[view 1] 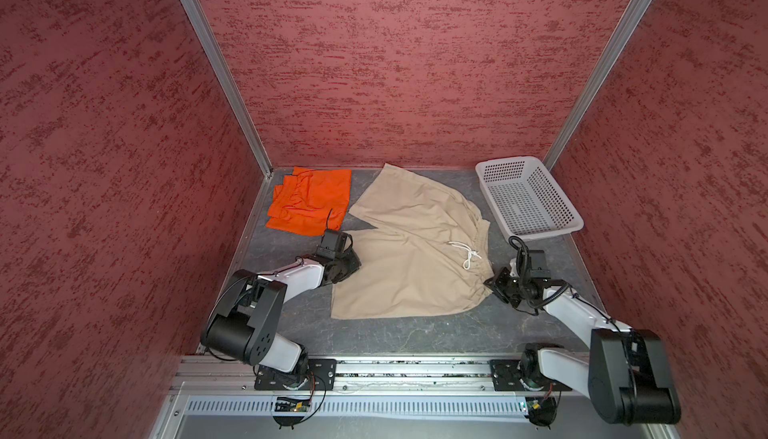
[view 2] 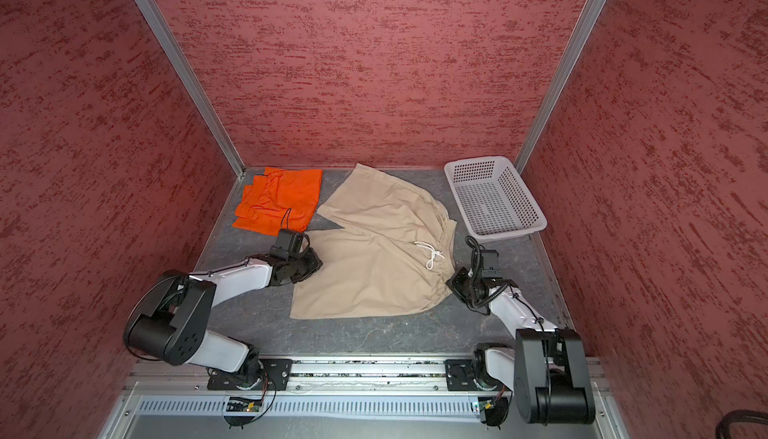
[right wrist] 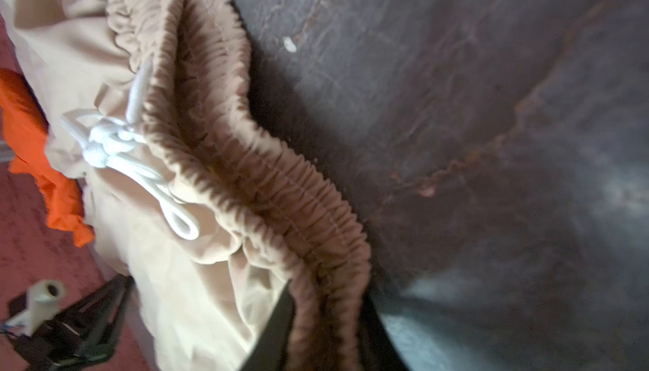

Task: Fold and stack the shorts

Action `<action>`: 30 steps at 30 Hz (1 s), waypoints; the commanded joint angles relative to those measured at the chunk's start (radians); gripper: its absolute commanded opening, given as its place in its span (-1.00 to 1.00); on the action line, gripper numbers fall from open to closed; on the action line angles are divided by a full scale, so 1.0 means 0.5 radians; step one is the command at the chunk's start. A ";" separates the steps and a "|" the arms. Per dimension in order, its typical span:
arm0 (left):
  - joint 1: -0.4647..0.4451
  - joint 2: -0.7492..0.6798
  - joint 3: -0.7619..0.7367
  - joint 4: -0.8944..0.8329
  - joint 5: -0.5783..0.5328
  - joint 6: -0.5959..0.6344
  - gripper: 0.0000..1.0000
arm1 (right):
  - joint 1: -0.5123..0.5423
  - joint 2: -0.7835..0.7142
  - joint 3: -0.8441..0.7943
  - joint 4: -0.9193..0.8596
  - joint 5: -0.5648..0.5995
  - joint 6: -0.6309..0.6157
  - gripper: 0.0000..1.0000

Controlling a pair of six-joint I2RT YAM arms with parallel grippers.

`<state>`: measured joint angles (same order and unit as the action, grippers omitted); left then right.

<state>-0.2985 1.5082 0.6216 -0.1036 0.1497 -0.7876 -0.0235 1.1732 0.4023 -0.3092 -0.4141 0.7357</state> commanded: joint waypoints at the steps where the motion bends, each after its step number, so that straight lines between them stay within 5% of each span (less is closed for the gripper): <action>1: 0.047 0.119 0.000 -0.123 -0.087 0.100 -0.58 | -0.004 -0.093 -0.028 0.047 0.027 0.070 -1.00; 10: 0.086 -0.128 0.217 -0.487 0.023 0.091 -0.37 | 0.164 -0.520 -0.231 -0.023 0.130 0.462 -1.00; 19: 0.113 -0.695 0.289 -1.213 0.110 -0.417 0.16 | 0.197 -0.607 -0.235 -0.117 0.147 0.448 -1.00; 30: 0.220 -0.970 0.067 -1.755 0.071 -1.011 0.06 | 0.200 -0.583 -0.201 -0.149 0.156 0.369 -1.00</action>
<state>-0.1986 1.0325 0.6861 -0.8810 0.1970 -1.2011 0.0711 0.8799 0.2783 -0.3618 -0.3634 0.9268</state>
